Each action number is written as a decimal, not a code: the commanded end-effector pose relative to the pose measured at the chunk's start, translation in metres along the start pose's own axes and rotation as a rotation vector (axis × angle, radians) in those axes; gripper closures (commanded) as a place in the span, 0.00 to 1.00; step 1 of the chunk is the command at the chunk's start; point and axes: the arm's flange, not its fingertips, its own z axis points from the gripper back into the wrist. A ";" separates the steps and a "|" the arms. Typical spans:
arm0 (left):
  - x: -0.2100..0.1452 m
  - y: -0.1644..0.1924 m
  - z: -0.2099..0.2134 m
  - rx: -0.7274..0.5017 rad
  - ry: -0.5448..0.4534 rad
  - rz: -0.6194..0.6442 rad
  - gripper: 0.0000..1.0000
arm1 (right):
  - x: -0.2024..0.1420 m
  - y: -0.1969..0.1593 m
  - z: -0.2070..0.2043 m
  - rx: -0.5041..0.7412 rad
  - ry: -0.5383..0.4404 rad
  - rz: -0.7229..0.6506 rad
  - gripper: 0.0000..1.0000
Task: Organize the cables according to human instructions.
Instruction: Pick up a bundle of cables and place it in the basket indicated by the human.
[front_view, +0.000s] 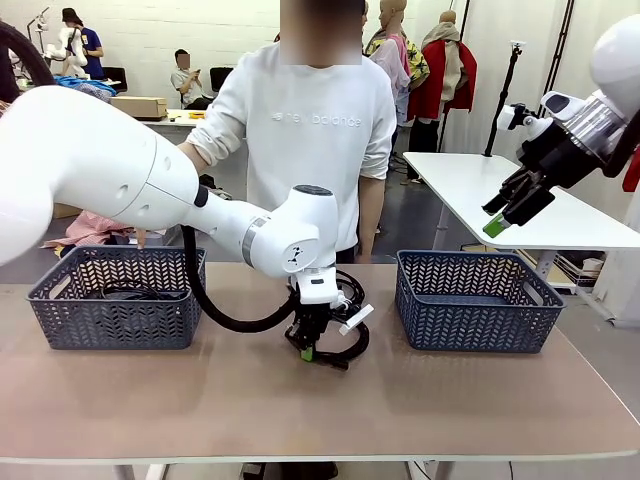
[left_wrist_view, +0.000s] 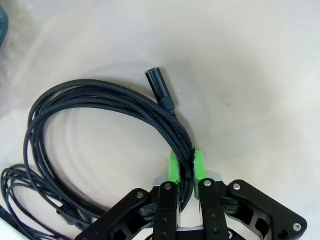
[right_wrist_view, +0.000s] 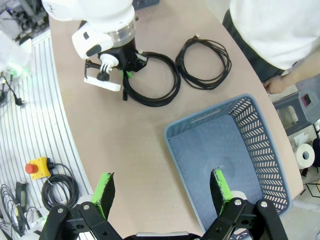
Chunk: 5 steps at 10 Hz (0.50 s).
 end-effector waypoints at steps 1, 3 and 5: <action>-0.002 -0.014 0.029 0.030 0.029 0.017 1.00 | 0.002 -0.001 0.002 -0.003 0.002 0.001 0.00; -0.009 -0.032 0.081 0.096 0.085 0.118 1.00 | 0.002 -0.001 0.002 -0.003 0.002 0.001 0.00; -0.037 -0.054 0.135 0.128 0.148 0.222 1.00 | 0.002 -0.001 0.002 -0.003 0.002 0.001 0.00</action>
